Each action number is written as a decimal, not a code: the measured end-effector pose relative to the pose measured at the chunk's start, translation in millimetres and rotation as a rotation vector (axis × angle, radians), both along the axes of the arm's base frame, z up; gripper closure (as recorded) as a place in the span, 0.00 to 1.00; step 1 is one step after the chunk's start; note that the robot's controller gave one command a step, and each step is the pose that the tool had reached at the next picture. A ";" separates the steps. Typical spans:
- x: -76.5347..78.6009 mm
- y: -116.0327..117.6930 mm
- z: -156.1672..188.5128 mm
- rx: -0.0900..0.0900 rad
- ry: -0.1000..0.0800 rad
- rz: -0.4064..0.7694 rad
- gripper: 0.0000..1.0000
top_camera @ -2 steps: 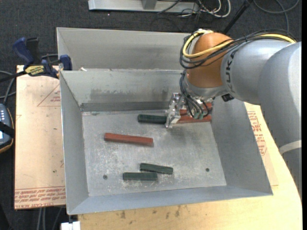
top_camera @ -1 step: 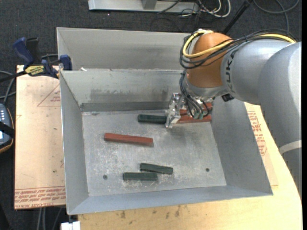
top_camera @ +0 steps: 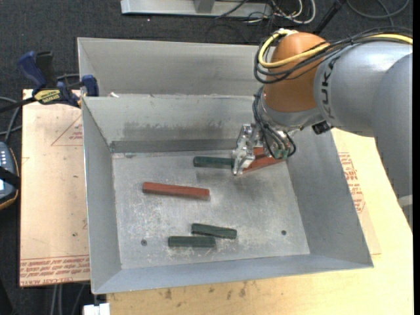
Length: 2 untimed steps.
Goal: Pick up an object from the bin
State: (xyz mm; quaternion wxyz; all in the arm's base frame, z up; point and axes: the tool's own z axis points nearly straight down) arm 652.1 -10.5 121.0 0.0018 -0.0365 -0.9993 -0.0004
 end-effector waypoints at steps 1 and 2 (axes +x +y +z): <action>-12.0 8.0 74.3 -0.001 -0.006 0.036 1.00; -20.3 7.1 97.7 0.000 -0.004 0.023 1.00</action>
Offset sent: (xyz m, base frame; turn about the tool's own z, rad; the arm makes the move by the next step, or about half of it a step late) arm -0.0237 0.0052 0.1095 -0.0151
